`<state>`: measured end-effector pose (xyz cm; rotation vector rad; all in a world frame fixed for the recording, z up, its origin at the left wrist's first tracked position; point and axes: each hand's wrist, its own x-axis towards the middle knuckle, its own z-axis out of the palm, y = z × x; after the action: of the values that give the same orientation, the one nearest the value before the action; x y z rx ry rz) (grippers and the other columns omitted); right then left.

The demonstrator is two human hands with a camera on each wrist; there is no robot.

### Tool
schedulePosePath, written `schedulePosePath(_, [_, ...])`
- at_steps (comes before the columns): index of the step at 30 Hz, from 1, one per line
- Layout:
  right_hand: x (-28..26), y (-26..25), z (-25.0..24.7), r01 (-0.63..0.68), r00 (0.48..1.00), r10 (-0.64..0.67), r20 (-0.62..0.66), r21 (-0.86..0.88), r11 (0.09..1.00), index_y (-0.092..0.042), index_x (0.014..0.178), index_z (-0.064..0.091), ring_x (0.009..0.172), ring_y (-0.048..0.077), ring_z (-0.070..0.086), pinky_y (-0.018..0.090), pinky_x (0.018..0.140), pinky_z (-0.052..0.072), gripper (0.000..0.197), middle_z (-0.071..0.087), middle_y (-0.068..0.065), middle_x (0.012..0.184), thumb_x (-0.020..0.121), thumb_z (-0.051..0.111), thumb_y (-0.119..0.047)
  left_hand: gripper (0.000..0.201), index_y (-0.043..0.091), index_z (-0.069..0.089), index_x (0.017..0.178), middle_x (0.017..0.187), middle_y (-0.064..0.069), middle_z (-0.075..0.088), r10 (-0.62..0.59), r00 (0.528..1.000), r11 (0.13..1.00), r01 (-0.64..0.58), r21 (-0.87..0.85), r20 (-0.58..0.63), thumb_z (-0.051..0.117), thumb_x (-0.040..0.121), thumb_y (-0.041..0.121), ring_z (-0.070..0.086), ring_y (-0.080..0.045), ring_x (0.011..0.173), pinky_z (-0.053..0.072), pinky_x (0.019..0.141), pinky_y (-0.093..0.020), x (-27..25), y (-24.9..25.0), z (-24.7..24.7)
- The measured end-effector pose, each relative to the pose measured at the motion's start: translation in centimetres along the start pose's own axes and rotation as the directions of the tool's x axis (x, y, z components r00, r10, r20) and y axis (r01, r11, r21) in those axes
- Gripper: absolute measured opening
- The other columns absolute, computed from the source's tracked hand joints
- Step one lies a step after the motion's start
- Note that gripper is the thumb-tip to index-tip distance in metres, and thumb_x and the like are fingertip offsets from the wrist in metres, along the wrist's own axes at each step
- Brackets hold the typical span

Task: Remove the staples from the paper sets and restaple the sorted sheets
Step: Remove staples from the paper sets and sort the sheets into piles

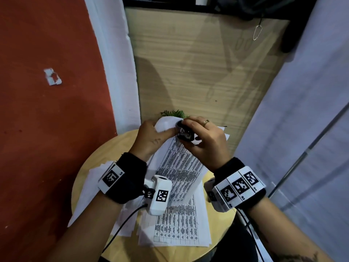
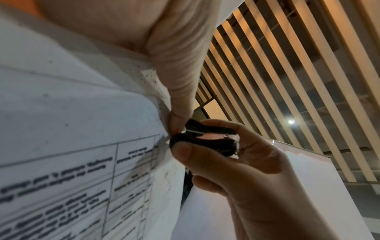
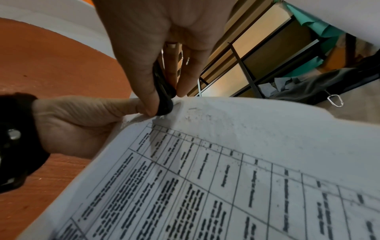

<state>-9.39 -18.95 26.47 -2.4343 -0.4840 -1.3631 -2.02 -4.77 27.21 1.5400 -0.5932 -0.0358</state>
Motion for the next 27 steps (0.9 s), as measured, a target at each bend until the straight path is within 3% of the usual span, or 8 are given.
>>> schedulePosePath(3, [0.2,-0.1,-0.2,0.021,1.000,-0.021,0.008,-0.011,1.000,0.000,0.101,0.068,0.087,0.030,0.066,0.037,0.059,0.056,0.030,0.068,0.014,0.103,0.072,0.071,-0.010,0.052,0.012,0.069,0.104,0.099,-0.007,0.072,0.000,1.000,1.000,0.001,-0.014,0.023,0.079,0.060,0.036,0.068,-0.020,0.097,0.052,0.088,-0.033,-0.2,0.3,0.0])
schedulePosePath(5, [0.2,-0.1,-0.3,0.027,0.999,-0.027,0.020,-0.012,1.000,0.000,0.100,0.068,0.087,0.030,0.066,0.037,0.058,0.056,0.030,0.068,0.015,0.102,0.072,0.071,-0.010,0.038,0.014,0.069,0.099,0.096,-0.006,0.072,-0.012,1.000,1.000,0.012,0.004,0.027,0.081,0.065,0.026,0.068,-0.018,0.092,0.053,0.086,-0.032,-0.2,0.4,0.0])
schedulePosePath(8, [0.1,-0.1,-0.3,0.028,0.999,-0.028,0.040,-0.019,0.999,0.001,0.100,0.068,0.085,0.031,0.065,0.037,0.058,0.056,0.030,0.067,0.015,0.101,0.073,0.071,-0.010,0.017,0.022,0.065,0.085,0.078,0.008,0.067,-0.014,0.999,1.000,0.013,0.012,0.034,0.074,0.077,0.011,0.064,0.005,0.069,0.050,0.069,-0.012,-0.1,0.4,-0.1])
schedulePosePath(10, [0.2,-0.1,-0.4,0.031,0.999,-0.030,0.045,-0.024,0.999,0.000,0.100,0.068,0.084,0.030,0.065,0.037,0.057,0.056,0.030,0.067,0.014,0.100,0.073,0.071,-0.011,0.015,0.019,0.064,0.087,0.074,0.012,0.064,-0.014,0.999,1.000,0.014,-0.003,0.041,0.070,0.081,0.006,0.061,0.010,0.060,0.045,0.059,-0.005,0.0,0.2,0.0])
schedulePosePath(18, [0.9,0.2,-0.7,0.077,0.994,-0.073,0.085,-0.045,0.996,-0.002,0.097,0.068,0.083,0.027,0.063,0.032,0.058,0.054,0.026,0.068,0.011,0.097,0.075,0.067,-0.016,0.020,0.022,0.065,0.090,0.085,0.007,0.068,0.004,0.996,1.000,-0.002,-0.024,0.094,0.066,0.084,0.003,0.064,0.008,0.071,0.048,0.070,-0.009,0.4,0.1,-0.2])
schedulePosePath(23, [1.1,0.6,-0.5,0.133,0.984,-0.118,0.133,-0.113,0.985,-0.001,0.093,0.068,0.079,0.030,0.065,0.031,0.062,0.051,0.025,0.068,0.011,0.093,0.072,0.074,-0.014,0.022,0.011,0.064,0.103,0.092,0.000,0.069,-0.004,0.992,0.998,0.013,-0.067,0.129,0.067,0.083,0.004,0.065,0.005,0.077,0.050,0.073,-0.010,0.4,-0.2,-0.4])
schedulePosePath(25, [1.3,0.7,-0.5,0.166,0.977,-0.145,0.154,-0.128,0.978,-0.001,0.091,0.068,0.078,0.030,0.065,0.031,0.060,0.053,0.025,0.068,0.012,0.092,0.071,0.075,-0.013,0.021,0.012,0.064,0.102,0.088,0.005,0.070,-0.005,0.990,0.998,0.015,-0.068,0.143,0.069,0.081,0.006,0.065,0.004,0.076,0.050,0.071,-0.010,0.3,-0.2,-0.4])
schedulePosePath(27, [1.5,0.7,-0.6,0.201,0.969,-0.178,0.171,-0.133,0.971,-0.001,0.091,0.068,0.077,0.029,0.065,0.029,0.059,0.051,0.023,0.069,0.012,0.091,0.074,0.071,-0.016,0.017,0.018,0.064,0.091,0.071,0.015,0.071,-0.013,0.989,0.997,0.024,-0.071,0.149,0.065,0.085,0.002,0.065,0.007,0.070,0.047,0.065,-0.007,0.3,-0.1,-0.4])
